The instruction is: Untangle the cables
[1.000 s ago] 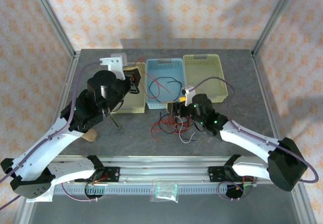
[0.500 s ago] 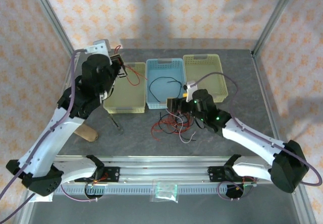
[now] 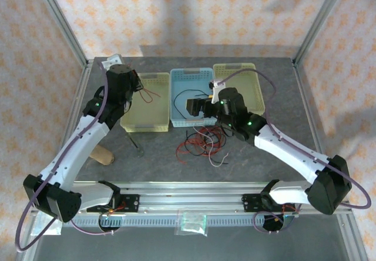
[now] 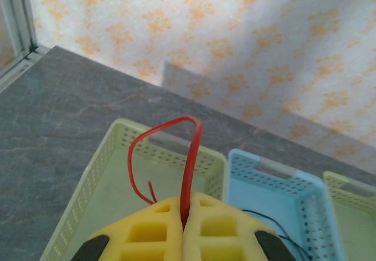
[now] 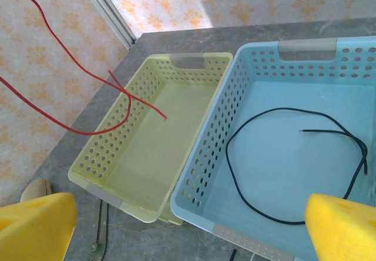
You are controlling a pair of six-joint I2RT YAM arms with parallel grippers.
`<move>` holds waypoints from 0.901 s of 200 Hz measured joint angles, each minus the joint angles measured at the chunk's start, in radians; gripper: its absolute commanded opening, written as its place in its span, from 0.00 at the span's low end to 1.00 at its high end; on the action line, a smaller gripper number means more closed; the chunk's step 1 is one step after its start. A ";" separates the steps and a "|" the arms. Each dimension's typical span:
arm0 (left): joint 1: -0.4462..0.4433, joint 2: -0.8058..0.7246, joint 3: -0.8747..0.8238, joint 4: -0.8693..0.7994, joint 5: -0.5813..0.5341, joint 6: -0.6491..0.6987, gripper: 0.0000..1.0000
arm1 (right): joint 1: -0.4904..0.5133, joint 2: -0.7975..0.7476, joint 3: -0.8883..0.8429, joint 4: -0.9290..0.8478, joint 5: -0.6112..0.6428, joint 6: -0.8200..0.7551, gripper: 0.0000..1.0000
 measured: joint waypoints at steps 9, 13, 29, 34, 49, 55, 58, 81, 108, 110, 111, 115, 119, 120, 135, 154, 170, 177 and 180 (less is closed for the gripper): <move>0.016 -0.006 -0.049 0.041 0.006 -0.009 0.00 | 0.000 0.000 0.000 -0.005 0.003 0.003 1.00; 0.023 -0.010 -0.068 0.058 0.011 -0.011 0.00 | 0.000 0.000 0.000 -0.006 0.005 0.003 1.00; 0.058 -0.010 -0.127 0.111 0.038 -0.030 0.00 | 0.000 0.000 0.001 -0.011 0.011 0.005 1.00; 0.067 -0.009 -0.139 0.124 0.046 -0.036 0.00 | 0.000 0.000 0.001 -0.012 0.012 0.006 1.00; 0.089 0.002 -0.167 0.174 0.063 -0.061 0.00 | 0.000 0.000 0.001 -0.018 0.016 0.006 1.00; 0.092 0.008 -0.175 0.195 0.065 -0.069 0.00 | 0.000 0.000 0.001 -0.019 0.019 0.006 0.99; 0.093 0.013 -0.179 0.206 0.068 -0.072 0.00 | 0.000 0.000 0.001 -0.019 0.019 0.007 1.00; 0.095 0.054 -0.193 0.273 0.084 -0.089 0.00 | 0.000 0.000 0.001 -0.026 0.026 0.011 1.00; 0.095 0.129 -0.193 0.334 0.090 -0.099 0.00 | 0.000 -0.001 0.001 -0.026 0.020 0.022 1.00; 0.095 0.137 -0.193 0.338 0.091 -0.100 0.00 | 0.000 -0.002 0.001 -0.026 0.016 0.023 1.00; 0.095 0.139 -0.193 0.339 0.091 -0.100 0.00 | 0.000 -0.002 0.001 -0.026 0.014 0.024 1.00; 0.095 0.150 -0.193 0.346 0.092 -0.101 0.00 | 0.000 -0.002 0.001 -0.026 0.010 0.025 1.00; 0.095 0.164 -0.193 0.351 0.094 -0.103 0.00 | 0.000 -0.002 0.002 -0.028 0.001 0.026 1.00; 0.095 0.167 -0.193 0.352 0.094 -0.103 0.00 | 0.000 -0.002 0.003 -0.028 0.000 0.026 1.00; 0.095 0.209 -0.193 0.363 0.103 -0.111 0.00 | 0.000 -0.002 0.012 -0.041 -0.037 0.030 1.00; 0.095 0.257 -0.193 0.380 0.113 -0.123 0.00 | 0.000 -0.007 0.014 -0.051 -0.078 0.035 1.00; 0.095 0.283 -0.193 0.392 0.114 -0.130 0.00 | 0.000 -0.013 0.013 -0.059 -0.098 0.041 1.00; 0.095 0.295 -0.193 0.400 0.117 -0.134 0.00 | 0.000 -0.018 0.012 -0.061 -0.101 0.045 1.00; 0.095 0.300 -0.193 0.402 0.117 -0.136 0.00 | 0.000 -0.020 0.011 -0.061 -0.103 0.045 1.00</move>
